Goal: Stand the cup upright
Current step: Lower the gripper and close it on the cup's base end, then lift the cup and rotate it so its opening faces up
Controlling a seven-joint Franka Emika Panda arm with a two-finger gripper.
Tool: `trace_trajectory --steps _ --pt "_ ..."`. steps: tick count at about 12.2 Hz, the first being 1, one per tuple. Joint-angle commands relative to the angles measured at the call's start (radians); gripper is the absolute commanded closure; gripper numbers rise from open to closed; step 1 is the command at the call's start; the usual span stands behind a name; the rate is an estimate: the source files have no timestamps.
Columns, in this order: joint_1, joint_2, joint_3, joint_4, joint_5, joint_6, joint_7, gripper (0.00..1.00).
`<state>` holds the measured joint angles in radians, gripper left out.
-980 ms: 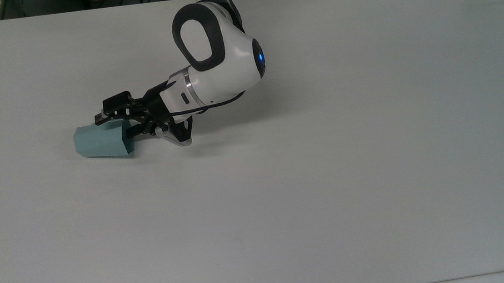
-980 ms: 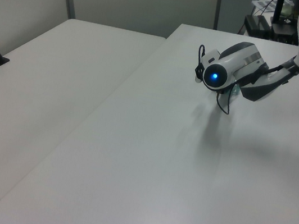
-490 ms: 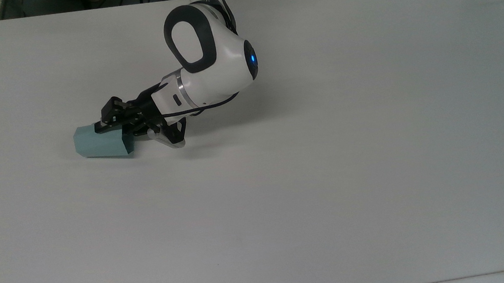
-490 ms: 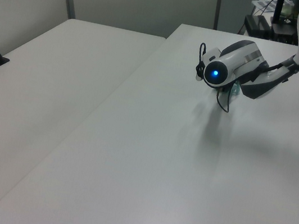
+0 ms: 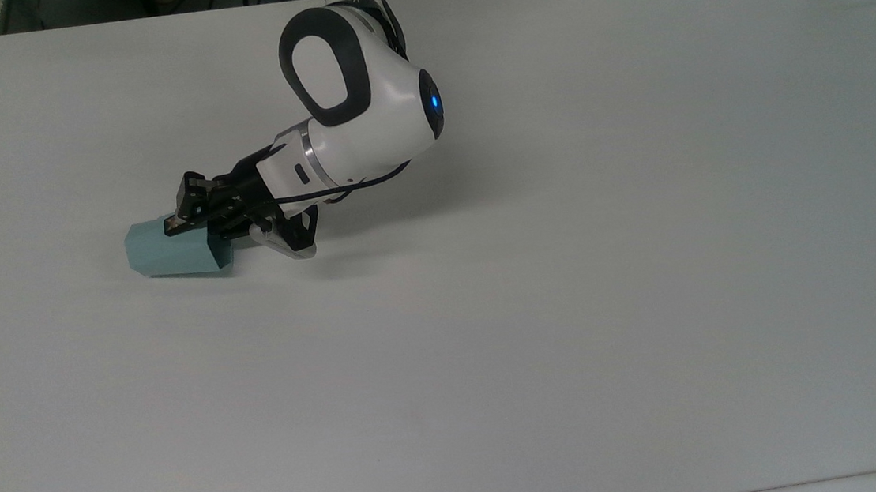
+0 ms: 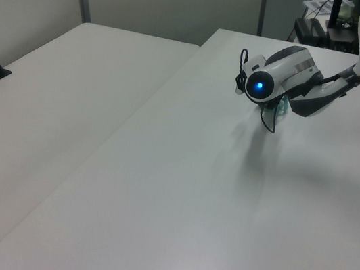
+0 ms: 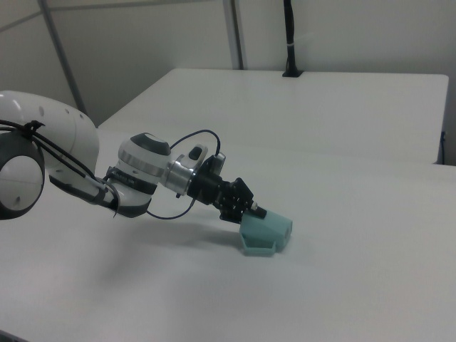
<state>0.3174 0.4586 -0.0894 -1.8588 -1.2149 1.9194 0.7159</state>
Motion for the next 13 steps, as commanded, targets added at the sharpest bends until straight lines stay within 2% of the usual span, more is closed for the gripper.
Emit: trace_trajectory --steps 1,3,7,9,12,13 --pt "-0.029 -0.027 0.014 -0.003 0.017 0.056 0.014 1.00" --pt "-0.043 -0.102 0.016 -0.005 0.050 0.058 0.004 1.00" --pt "-0.093 -0.257 0.016 -0.025 0.236 0.115 -0.013 1.00" --pt "-0.093 -0.377 0.014 -0.086 0.433 0.130 -0.120 1.00" --pt "-0.100 -0.500 -0.003 -0.102 0.854 0.087 -0.364 1.00" --pt "-0.115 -0.509 -0.009 -0.097 0.962 0.052 -0.431 1.00"
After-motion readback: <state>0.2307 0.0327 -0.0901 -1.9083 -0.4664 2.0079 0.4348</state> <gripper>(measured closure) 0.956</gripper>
